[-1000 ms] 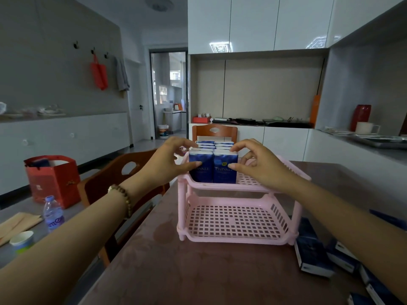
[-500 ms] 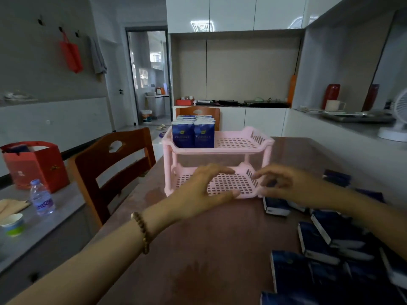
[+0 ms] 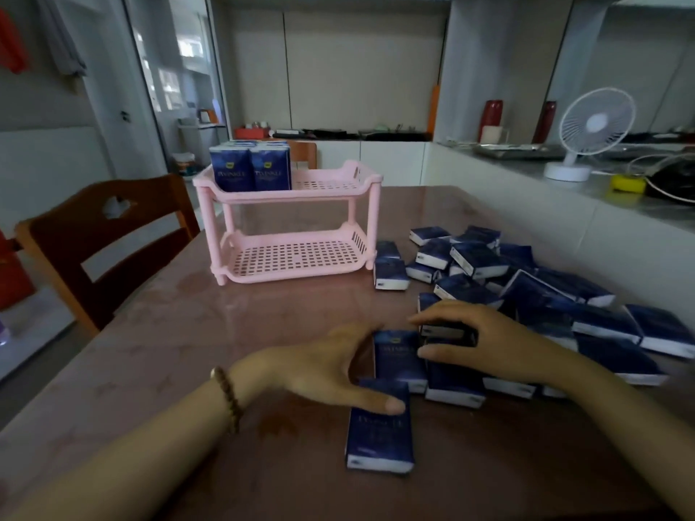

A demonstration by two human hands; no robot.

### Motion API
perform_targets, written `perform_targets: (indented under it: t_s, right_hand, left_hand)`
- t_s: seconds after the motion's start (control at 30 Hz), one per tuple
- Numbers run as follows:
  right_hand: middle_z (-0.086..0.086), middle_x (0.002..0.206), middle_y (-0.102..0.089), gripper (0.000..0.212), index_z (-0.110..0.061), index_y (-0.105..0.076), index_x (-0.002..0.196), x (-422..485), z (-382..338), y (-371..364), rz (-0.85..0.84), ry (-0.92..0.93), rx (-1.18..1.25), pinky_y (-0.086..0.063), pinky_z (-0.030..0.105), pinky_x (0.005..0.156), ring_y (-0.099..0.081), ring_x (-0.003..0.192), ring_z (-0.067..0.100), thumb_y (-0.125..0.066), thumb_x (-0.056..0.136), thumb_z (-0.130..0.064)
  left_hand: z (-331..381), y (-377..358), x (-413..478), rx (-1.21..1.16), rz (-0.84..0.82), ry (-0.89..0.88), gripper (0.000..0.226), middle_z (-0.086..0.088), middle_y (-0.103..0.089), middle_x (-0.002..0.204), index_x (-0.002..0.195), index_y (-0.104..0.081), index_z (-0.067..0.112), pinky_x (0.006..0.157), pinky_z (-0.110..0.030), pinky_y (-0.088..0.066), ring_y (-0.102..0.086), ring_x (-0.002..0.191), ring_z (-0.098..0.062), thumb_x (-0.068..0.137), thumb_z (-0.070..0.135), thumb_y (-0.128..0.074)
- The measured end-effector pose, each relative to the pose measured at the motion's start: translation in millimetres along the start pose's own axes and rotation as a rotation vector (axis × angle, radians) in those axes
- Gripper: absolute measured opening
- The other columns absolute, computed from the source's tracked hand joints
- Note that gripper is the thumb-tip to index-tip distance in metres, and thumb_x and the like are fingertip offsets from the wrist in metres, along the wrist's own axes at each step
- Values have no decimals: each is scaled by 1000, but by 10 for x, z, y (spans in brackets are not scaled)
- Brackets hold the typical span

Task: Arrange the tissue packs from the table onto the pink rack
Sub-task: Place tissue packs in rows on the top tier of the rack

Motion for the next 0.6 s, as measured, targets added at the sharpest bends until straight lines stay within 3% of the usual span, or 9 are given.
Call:
perform_targets:
  t_s: [0.07,0.17,0.27,0.37,0.53,0.6]
  right_hand:
    - [-33,122,-47,59,-49,-52,119,3,-12,-87,13,-21,13,-36,19,100,-41,115,-15,-54,65,-72]
    - [-26,125,-44,70,-49,-47,125,22,6,-165,67,-40,-52,-34,24,103,-38,118,-7,-52,61,-79]
    - [-19,121,-40,85,-49,-41,130,19,11,-235,77,-53,-157,-34,28,101,-37,115,2,-47,54,-87]
    - [-17,125,-39,90,-46,-40,132,19,-5,-254,95,-52,-219,-29,28,104,-33,119,4,-48,52,-85]
    - [-19,118,-45,75,-44,-46,117,21,-30,-229,151,-4,-124,-37,26,100,-41,112,1,-60,52,-77]
    - [-23,119,-47,65,-46,-46,113,-19,-56,-210,179,15,-3,-39,23,96,-44,114,-2,-67,55,-68]
  left_hand:
    - [-7,-13,-67,29,0,-1,105,15,-16,149,146,0,37,115,-31,-27,-21,136,-8,69,61,-67]
    - [-24,16,-135,36,62,5,95,16,-27,139,141,-17,38,110,-31,-33,-30,129,-5,66,64,-69]
    - [-14,33,-176,59,128,27,60,8,-43,119,109,-44,35,92,-27,-45,-46,107,-7,64,64,-70]
    - [40,24,-199,93,150,-16,35,6,-47,105,91,-53,33,85,-24,-42,-42,100,-8,70,58,-68]
    - [121,-13,-188,11,87,-74,40,-13,-64,93,91,-62,10,71,-32,-48,-59,86,-23,77,47,-68]
    - [126,2,-211,-106,54,-135,22,-2,-67,80,82,-61,16,62,-29,-48,-63,73,-15,80,36,-70]
Point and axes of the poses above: each hand's wrist, its own x-axis towards the middle knuckle, its own y-axis out of the back of the hand, z = x × y, the point moved 6 cm from there along x, towards the middle knuckle
